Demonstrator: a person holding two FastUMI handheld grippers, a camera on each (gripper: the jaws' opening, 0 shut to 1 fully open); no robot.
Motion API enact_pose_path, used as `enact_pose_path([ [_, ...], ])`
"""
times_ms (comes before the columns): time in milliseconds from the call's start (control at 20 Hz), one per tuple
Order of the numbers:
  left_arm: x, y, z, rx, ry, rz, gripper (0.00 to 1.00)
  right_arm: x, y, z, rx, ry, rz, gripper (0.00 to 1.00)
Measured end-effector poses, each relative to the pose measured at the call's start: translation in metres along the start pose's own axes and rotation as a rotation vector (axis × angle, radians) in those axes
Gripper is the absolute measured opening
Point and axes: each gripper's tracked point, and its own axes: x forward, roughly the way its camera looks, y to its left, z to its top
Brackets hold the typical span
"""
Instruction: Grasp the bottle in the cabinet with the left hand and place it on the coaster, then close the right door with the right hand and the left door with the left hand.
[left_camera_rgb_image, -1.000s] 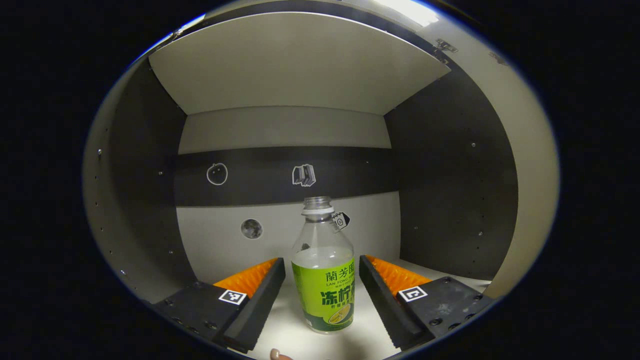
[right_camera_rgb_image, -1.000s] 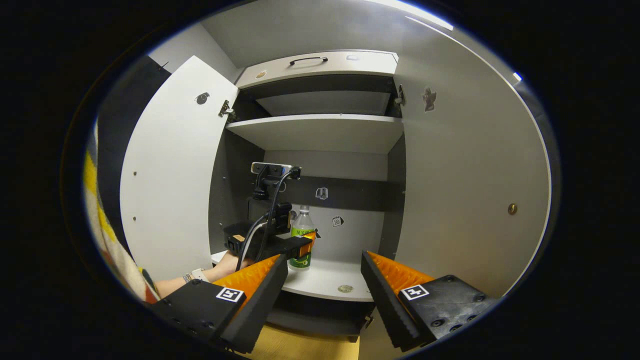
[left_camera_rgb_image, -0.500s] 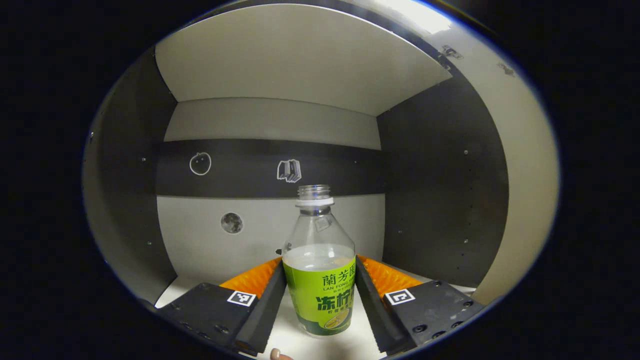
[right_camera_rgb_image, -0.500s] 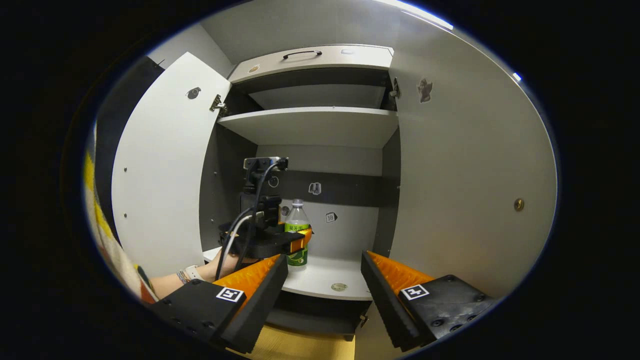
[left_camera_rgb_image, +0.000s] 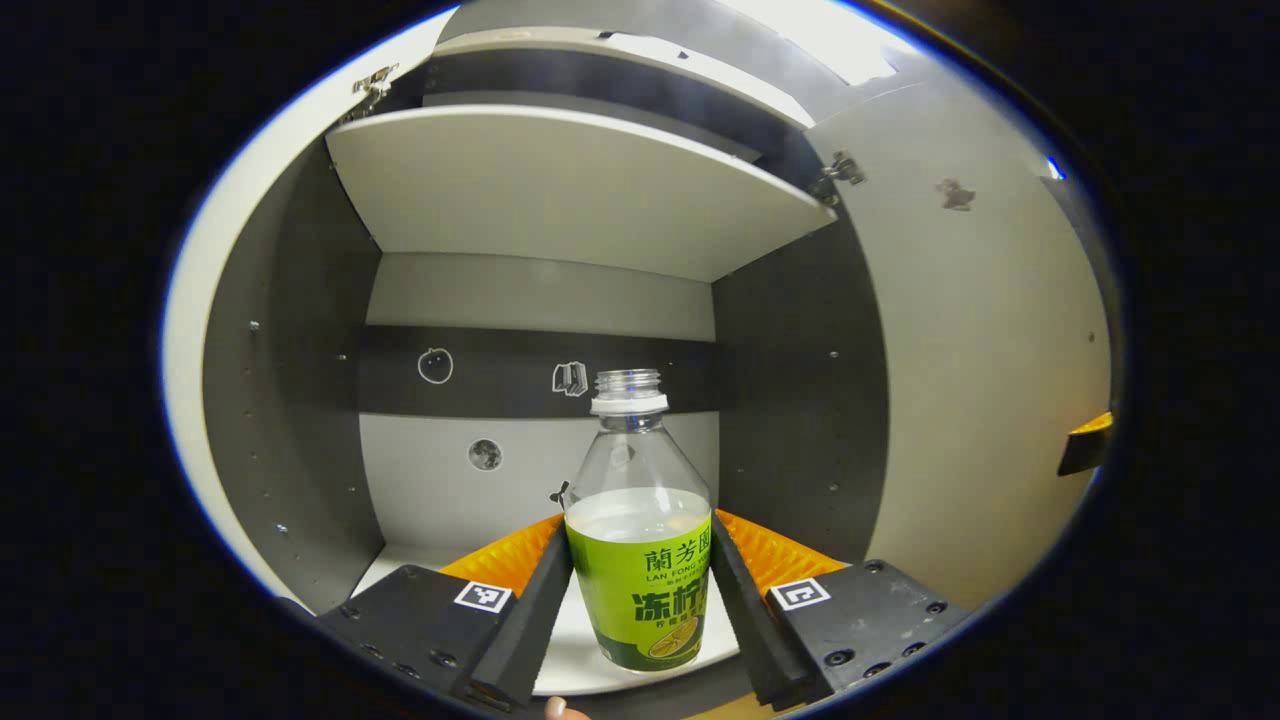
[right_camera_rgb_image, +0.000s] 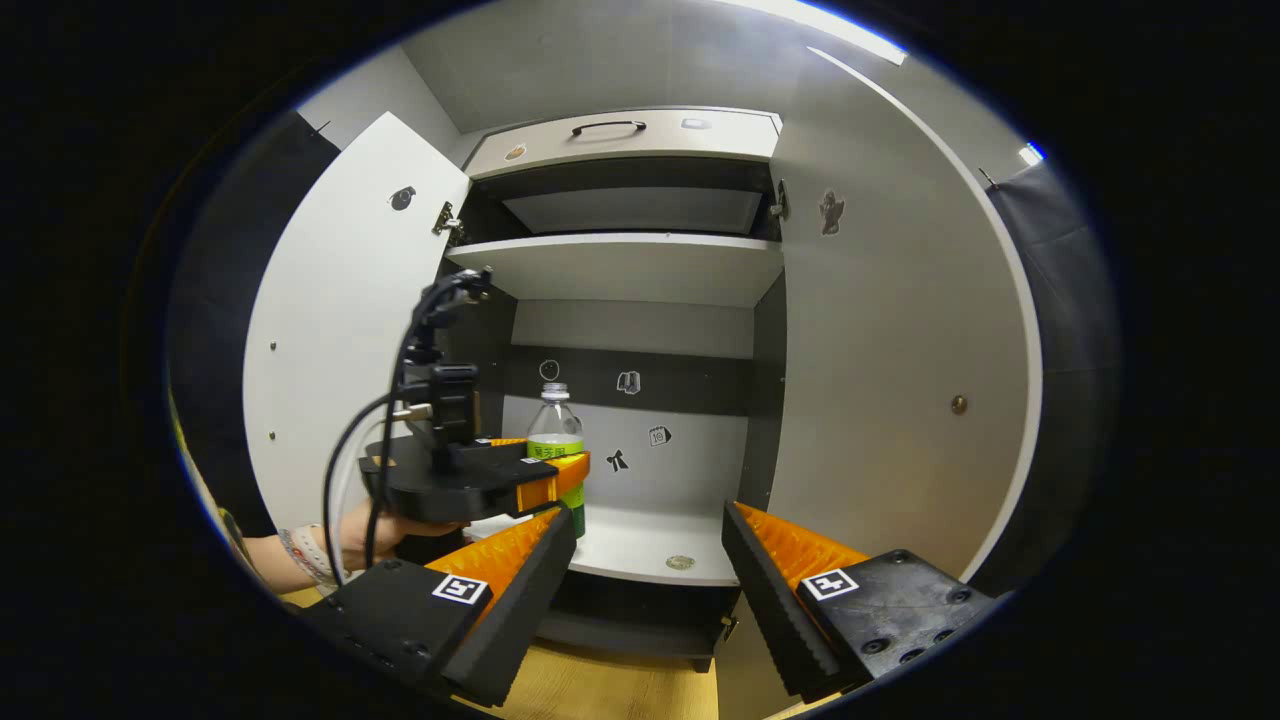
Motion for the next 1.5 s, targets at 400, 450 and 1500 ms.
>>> enact_pose_path([
  [400,-0.136,-0.055,-0.019,-0.034,0.012,-0.113,0.79,-0.085,0.003,0.003,-0.034,0.022,-0.148,0.98],
  [450,-0.152,-0.063,-0.025,-0.037,0.017,-0.128,0.79,-0.098,0.004,0.002,-0.035,0.023,-0.161,0.98],
  [1500,-0.272,-0.193,-0.241,-0.030,0.074,-0.251,0.79,-0.149,-0.055,-0.095,-0.107,0.162,-0.251,0.98],
])
